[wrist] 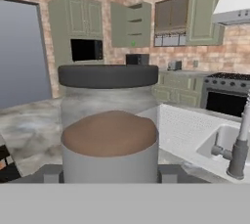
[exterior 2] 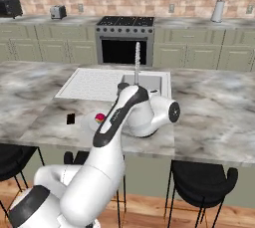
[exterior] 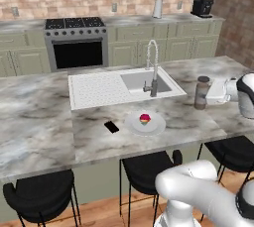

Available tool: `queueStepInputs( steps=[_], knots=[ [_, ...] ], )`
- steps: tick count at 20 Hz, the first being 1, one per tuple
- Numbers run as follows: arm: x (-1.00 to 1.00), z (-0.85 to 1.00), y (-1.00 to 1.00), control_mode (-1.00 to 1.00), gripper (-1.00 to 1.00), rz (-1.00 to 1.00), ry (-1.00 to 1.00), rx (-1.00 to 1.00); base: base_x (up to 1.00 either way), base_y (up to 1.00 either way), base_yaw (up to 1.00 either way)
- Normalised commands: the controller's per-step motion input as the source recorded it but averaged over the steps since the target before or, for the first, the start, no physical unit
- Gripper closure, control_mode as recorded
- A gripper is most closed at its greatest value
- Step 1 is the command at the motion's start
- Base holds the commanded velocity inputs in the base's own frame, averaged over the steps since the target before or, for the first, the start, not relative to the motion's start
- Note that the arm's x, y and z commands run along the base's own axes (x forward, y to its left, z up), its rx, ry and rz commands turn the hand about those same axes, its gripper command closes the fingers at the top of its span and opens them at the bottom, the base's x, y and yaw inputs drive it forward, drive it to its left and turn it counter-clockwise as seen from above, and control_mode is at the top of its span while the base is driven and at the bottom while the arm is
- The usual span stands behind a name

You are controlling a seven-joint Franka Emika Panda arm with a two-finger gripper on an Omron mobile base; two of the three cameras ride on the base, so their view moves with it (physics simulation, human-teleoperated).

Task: Take the cinnamon bottle from the cabinet and place it on the dining table, next to the plate with the cupcake. Then take the chocolate from the dining counter and place it on the cupcake plate.

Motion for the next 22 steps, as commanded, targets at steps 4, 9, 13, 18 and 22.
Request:
queueStepInputs(
  steps=[4, 9, 13, 18, 22],
  knots=[
    [0.33, -0.72, 0.01, -1.00, 1.00, 0.00, 0.00, 0.01, 0.00, 0.00, 0.00],
    [0.46, -0.89, 0.10, -1.00, 1.00, 0.00, 0.00, 0.00, 0.00, 0.00, 0.00],
    [0.46, -0.64, 0.16, -1.00, 1.00, 0.00, -0.01, 0.00, 0.00, 0.00, 0.00],
    [0.57, -0.40, 0.09, -1.00, 1.00, 0.01, 0.00, 0.00, 0.00, 0.00, 0.00],
    [0.55, -0.47, 0.00, -1.00, 1.00, 0.02, 0.00, 0.03, 0.00, 0.00, 0.00]
  ],
)
